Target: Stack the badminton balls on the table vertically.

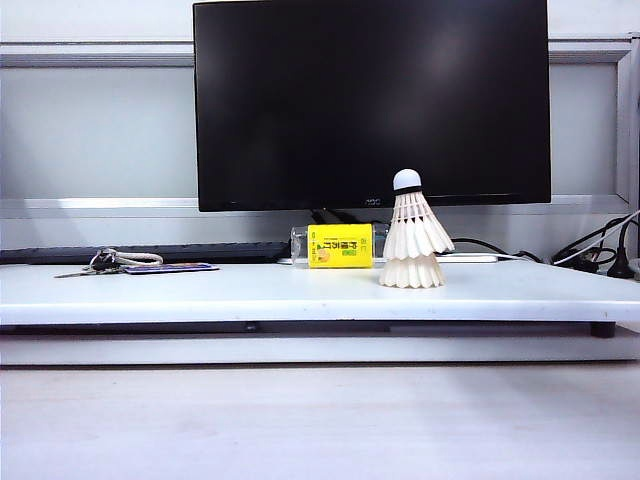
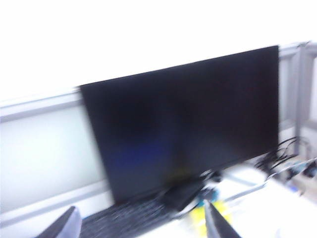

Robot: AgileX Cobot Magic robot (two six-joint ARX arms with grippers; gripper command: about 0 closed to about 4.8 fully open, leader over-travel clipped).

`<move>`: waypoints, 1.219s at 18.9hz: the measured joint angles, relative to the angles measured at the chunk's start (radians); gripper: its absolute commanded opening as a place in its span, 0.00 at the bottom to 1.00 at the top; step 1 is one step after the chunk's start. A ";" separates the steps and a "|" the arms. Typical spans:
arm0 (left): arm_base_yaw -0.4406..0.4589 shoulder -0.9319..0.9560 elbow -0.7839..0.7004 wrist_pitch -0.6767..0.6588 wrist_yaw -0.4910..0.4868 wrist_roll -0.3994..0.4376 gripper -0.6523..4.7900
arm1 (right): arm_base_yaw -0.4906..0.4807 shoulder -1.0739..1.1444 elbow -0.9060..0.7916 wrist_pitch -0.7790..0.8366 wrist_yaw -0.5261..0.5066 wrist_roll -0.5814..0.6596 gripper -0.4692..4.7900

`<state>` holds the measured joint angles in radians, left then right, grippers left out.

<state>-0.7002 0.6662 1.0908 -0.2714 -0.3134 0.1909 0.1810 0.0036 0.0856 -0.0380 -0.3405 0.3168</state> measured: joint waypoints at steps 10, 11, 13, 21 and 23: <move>0.000 -0.533 -0.381 -0.103 -0.028 0.008 0.61 | 0.000 0.000 0.077 0.048 0.002 -0.001 0.25; 0.000 -0.539 -0.394 -0.118 -0.030 0.008 0.61 | 0.000 0.000 0.077 0.048 0.003 -0.001 0.25; 0.000 -0.541 -0.417 -0.177 -0.031 0.008 0.61 | 0.000 0.000 0.077 0.048 0.004 -0.001 0.25; 0.000 -0.538 -0.497 -0.205 0.034 -0.002 0.22 | 0.000 0.000 0.077 0.017 0.004 -0.001 0.25; 0.000 -0.538 -0.497 -0.203 0.070 -0.005 0.21 | 0.000 0.000 0.077 -0.024 0.005 -0.001 0.25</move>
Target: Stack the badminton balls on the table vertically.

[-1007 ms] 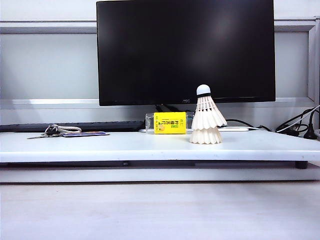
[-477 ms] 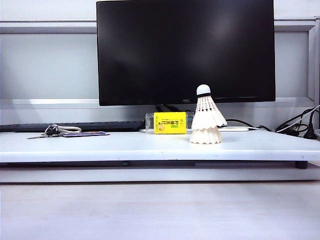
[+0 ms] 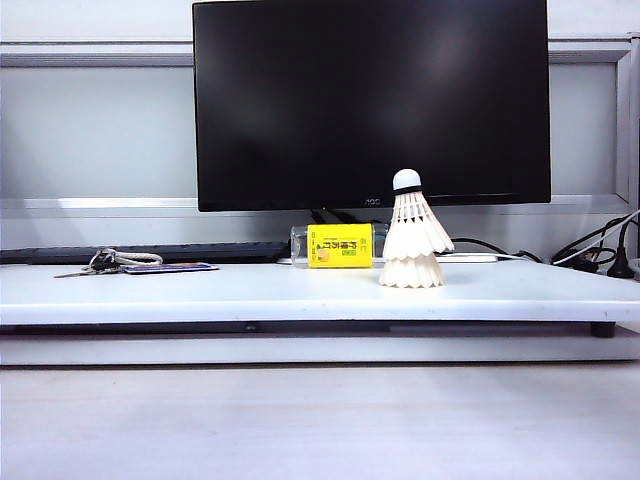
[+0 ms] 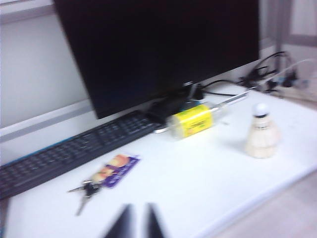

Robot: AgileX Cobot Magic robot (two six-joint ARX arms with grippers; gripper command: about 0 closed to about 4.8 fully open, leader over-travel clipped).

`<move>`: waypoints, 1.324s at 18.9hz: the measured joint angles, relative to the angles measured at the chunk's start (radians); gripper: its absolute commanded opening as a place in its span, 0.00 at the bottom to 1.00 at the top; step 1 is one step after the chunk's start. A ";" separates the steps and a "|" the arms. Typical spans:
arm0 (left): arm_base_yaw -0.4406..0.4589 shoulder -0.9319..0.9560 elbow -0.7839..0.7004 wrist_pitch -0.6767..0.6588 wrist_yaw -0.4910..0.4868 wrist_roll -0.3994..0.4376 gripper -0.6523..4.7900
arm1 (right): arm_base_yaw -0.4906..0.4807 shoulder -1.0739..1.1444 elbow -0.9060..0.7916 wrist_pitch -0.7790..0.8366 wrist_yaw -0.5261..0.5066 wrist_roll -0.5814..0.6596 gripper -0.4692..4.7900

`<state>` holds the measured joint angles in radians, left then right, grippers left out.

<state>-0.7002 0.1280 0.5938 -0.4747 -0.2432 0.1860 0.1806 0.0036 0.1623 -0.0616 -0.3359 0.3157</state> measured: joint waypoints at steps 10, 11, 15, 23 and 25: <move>0.000 0.000 -0.053 0.002 0.136 0.023 0.11 | 0.000 0.000 0.000 -0.051 0.000 0.000 0.25; 0.000 0.001 -0.060 -0.001 0.126 0.024 0.11 | 0.000 0.000 0.000 -0.051 0.000 0.000 0.25; 0.000 0.001 -0.061 -0.007 0.066 -0.092 0.11 | 0.000 0.000 0.000 -0.051 0.000 0.000 0.25; 0.000 0.000 -0.251 0.242 0.217 0.020 0.11 | -0.001 0.000 -0.030 -0.061 0.041 -0.149 0.25; 0.000 0.001 -0.317 0.307 0.217 0.021 0.11 | -0.001 0.000 -0.033 -0.053 0.045 -0.198 0.25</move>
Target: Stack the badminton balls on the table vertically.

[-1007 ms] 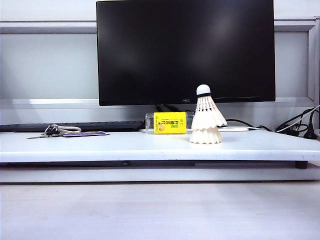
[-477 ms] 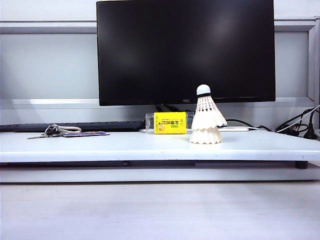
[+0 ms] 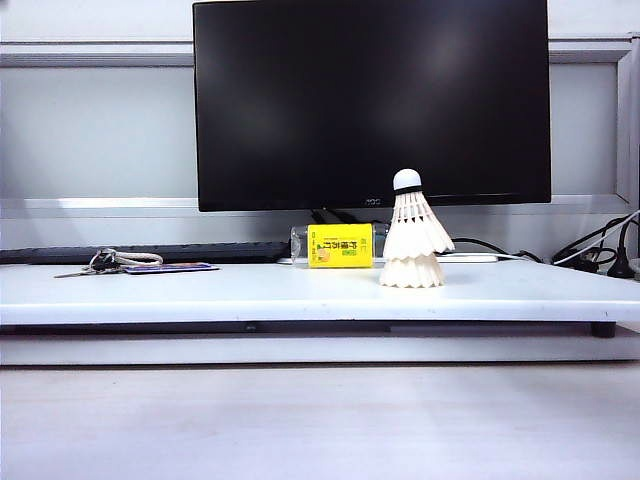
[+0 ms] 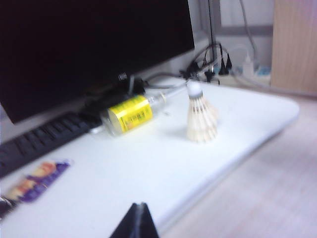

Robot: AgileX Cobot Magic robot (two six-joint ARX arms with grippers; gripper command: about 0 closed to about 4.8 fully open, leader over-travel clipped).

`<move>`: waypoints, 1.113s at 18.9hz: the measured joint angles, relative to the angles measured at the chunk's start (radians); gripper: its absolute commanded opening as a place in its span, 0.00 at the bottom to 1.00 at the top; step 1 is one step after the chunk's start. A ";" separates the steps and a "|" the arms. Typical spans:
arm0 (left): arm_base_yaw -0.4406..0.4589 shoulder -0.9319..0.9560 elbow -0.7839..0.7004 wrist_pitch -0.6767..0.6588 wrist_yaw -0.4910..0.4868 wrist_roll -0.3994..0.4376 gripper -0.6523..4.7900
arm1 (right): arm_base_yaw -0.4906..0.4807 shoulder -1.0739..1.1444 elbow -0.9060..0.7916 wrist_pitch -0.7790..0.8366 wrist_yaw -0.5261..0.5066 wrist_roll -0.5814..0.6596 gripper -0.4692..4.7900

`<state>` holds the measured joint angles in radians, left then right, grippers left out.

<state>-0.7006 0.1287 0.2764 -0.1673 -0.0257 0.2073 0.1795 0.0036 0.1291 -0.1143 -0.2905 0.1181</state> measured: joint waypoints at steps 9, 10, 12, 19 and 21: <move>0.000 0.000 -0.134 0.105 0.000 0.002 0.11 | 0.000 0.000 -0.119 0.005 0.034 -0.041 0.25; 0.000 0.000 -0.136 0.106 0.000 0.002 0.11 | 0.000 0.000 -0.119 -0.005 0.034 -0.042 0.25; 0.000 0.000 -0.146 0.107 0.000 0.005 0.11 | 0.001 0.000 -0.119 -0.003 0.034 -0.067 0.25; 0.000 0.001 -0.196 0.110 0.000 0.010 0.11 | 0.001 0.000 -0.119 -0.015 0.034 -0.130 0.25; 0.000 0.001 -0.203 0.111 0.000 0.010 0.11 | 0.001 0.000 -0.119 -0.042 0.050 -0.150 0.25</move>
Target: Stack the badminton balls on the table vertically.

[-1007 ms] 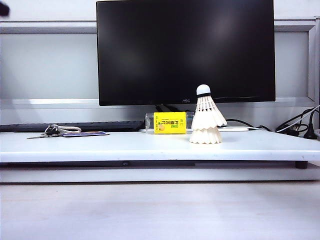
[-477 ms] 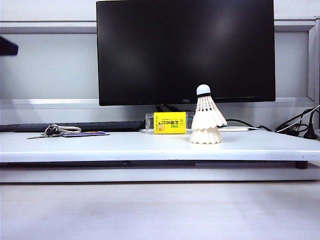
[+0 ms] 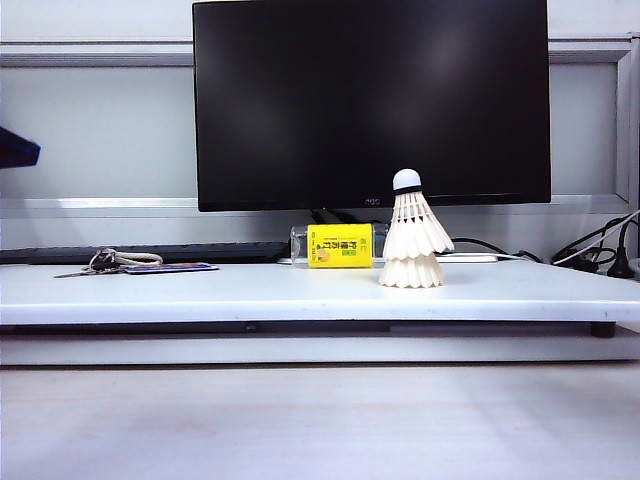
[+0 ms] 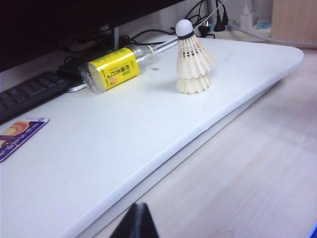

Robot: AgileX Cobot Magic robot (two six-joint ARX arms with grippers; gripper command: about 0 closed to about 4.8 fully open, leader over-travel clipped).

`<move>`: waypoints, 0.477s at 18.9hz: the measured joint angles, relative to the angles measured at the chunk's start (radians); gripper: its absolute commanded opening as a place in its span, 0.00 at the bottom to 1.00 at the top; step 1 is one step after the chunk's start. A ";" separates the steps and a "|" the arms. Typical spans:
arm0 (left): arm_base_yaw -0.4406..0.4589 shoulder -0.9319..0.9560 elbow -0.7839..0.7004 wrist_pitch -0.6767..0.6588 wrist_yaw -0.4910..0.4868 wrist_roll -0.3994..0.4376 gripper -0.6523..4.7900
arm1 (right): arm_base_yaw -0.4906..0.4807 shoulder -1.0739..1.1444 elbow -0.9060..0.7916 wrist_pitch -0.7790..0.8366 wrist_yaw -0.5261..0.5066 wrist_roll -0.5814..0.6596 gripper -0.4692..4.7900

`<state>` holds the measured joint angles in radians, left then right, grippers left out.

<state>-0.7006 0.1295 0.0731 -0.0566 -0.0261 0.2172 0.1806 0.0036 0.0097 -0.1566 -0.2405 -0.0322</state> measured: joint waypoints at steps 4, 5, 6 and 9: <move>0.000 0.000 0.000 -0.002 0.000 0.000 0.11 | 0.000 0.000 0.000 -0.002 0.013 -0.003 0.25; 0.000 0.000 0.000 -0.007 0.000 0.000 0.11 | 0.000 0.000 0.000 -0.002 0.013 -0.003 0.25; 0.000 0.000 0.000 -0.011 0.000 0.000 0.11 | 0.000 0.000 0.000 -0.002 0.013 -0.003 0.25; 0.000 0.000 -0.001 -0.019 0.000 0.000 0.11 | 0.000 0.000 0.000 -0.002 0.013 -0.003 0.25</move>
<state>-0.7006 0.1295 0.0719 -0.0753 -0.0261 0.2169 0.1806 0.0036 0.0101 -0.1589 -0.2276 -0.0349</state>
